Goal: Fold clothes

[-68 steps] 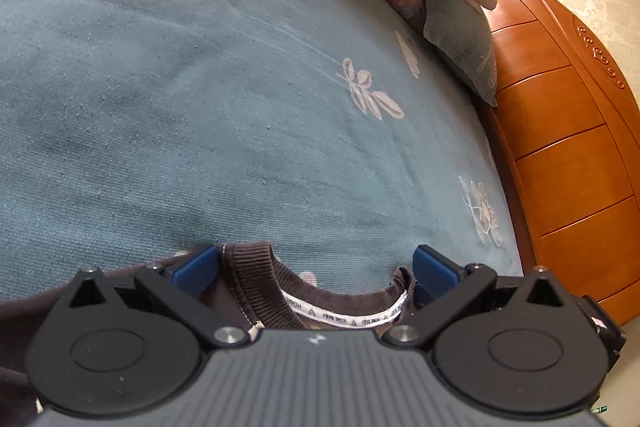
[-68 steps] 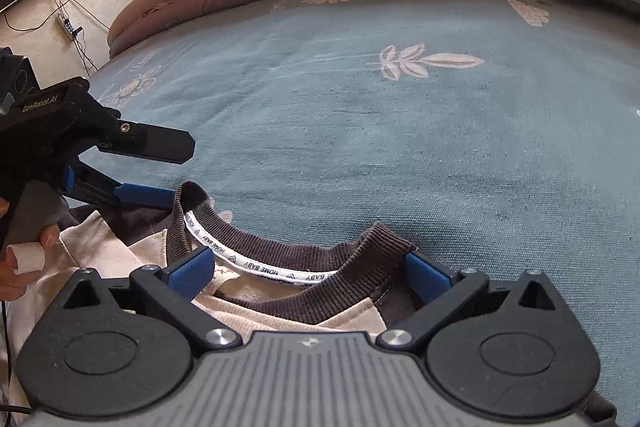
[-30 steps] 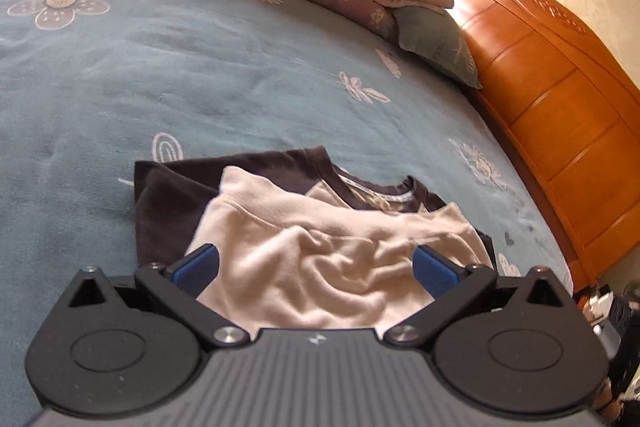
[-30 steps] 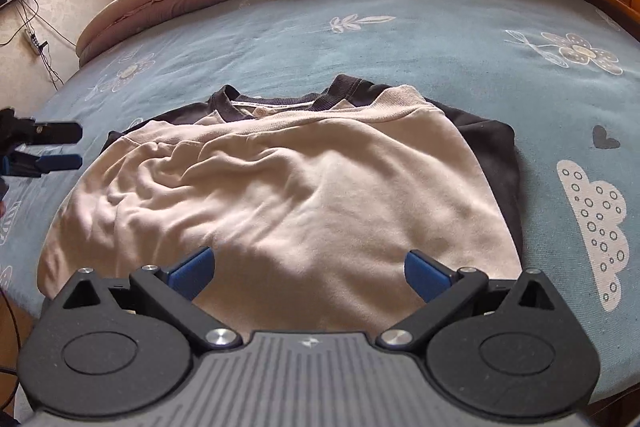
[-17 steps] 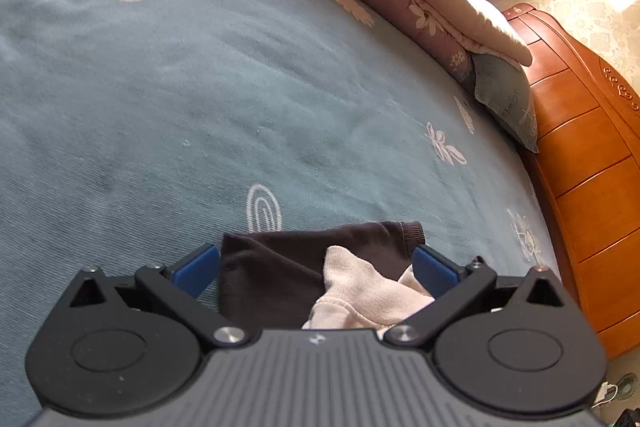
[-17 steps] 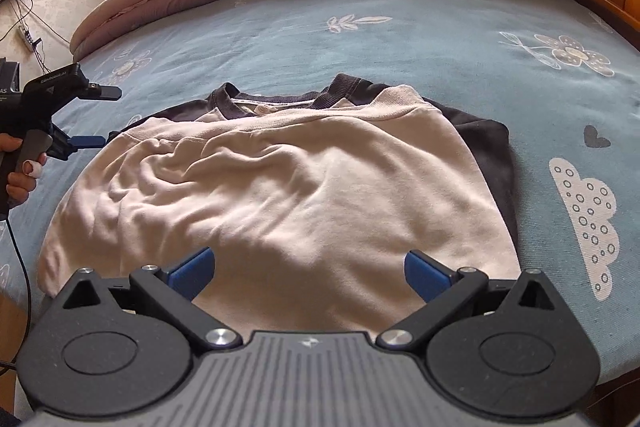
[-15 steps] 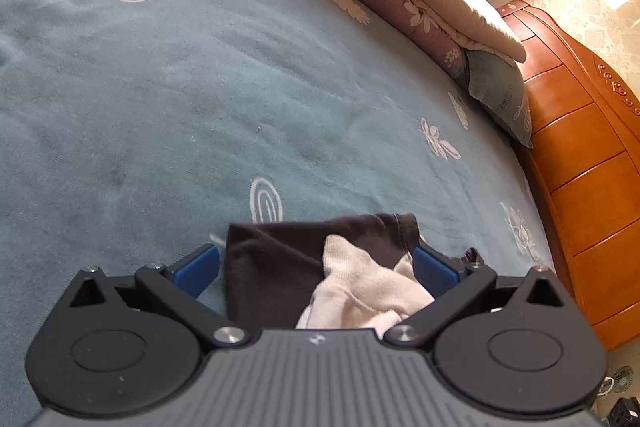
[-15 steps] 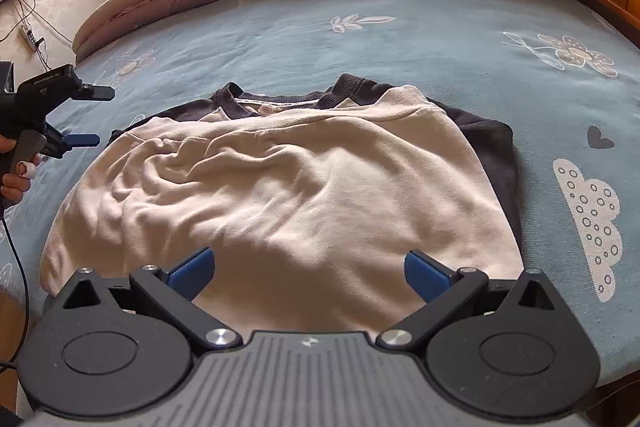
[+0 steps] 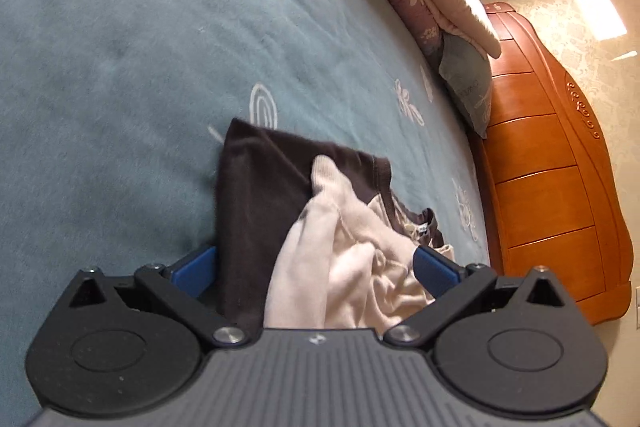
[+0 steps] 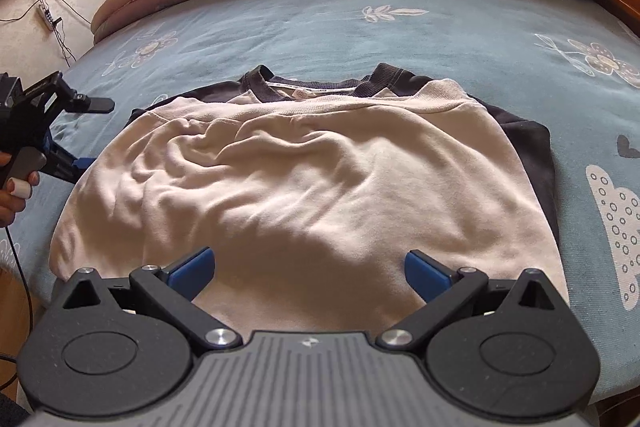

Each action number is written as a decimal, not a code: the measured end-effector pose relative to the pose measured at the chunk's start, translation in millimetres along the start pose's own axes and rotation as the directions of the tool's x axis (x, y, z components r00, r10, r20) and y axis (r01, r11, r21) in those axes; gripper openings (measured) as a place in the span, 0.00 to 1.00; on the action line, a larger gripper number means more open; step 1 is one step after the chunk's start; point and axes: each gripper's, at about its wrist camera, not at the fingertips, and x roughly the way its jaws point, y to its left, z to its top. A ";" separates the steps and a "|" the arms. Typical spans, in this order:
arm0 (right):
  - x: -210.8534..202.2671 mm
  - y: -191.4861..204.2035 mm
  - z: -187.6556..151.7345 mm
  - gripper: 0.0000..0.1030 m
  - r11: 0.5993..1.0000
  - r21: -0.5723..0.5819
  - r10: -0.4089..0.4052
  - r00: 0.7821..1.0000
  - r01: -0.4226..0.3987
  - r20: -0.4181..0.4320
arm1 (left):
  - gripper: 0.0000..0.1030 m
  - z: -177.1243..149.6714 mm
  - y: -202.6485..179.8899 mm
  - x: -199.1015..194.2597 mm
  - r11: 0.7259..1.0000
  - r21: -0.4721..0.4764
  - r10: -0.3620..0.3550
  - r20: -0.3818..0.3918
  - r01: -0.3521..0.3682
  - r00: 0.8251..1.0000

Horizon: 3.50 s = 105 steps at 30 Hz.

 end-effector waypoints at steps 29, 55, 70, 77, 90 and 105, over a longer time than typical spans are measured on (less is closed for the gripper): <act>-3.0 3.8 -1.0 1.00 1.000 0.002 -0.003 1.000 0.003 0.003 | 0.98 -14.2 11.1 8.4 0.984 -0.049 -0.175 -0.193 0.169 0.965; 1.0 3.9 -7.0 1.00 1.000 0.022 0.010 1.000 -0.010 0.008 | 0.21 -25.7 -7.1 14.6 0.990 0.131 0.087 -0.249 -0.055 0.965; 12.3 22.2 25.7 1.00 0.970 0.088 0.223 0.972 -0.229 0.067 | 0.22 -36.4 -44.2 18.6 0.922 0.340 0.259 -0.184 -0.185 0.948; 34.2 45.5 44.0 1.00 0.962 0.071 0.261 0.963 -0.265 0.069 | 0.22 -36.4 -42.5 17.4 0.930 0.318 0.248 -0.180 -0.183 0.952; 23.0 22.0 23.3 1.00 0.974 0.093 0.205 0.978 -0.209 0.042 | 0.18 -32.5 -72.1 13.9 0.906 0.356 0.309 -0.179 -0.231 0.934; 14.4 24.0 30.5 1.00 0.950 0.117 0.281 0.956 -0.289 0.083 | 0.18 -32.3 -118.2 -0.8 0.895 0.396 0.287 -0.158 -0.206 0.945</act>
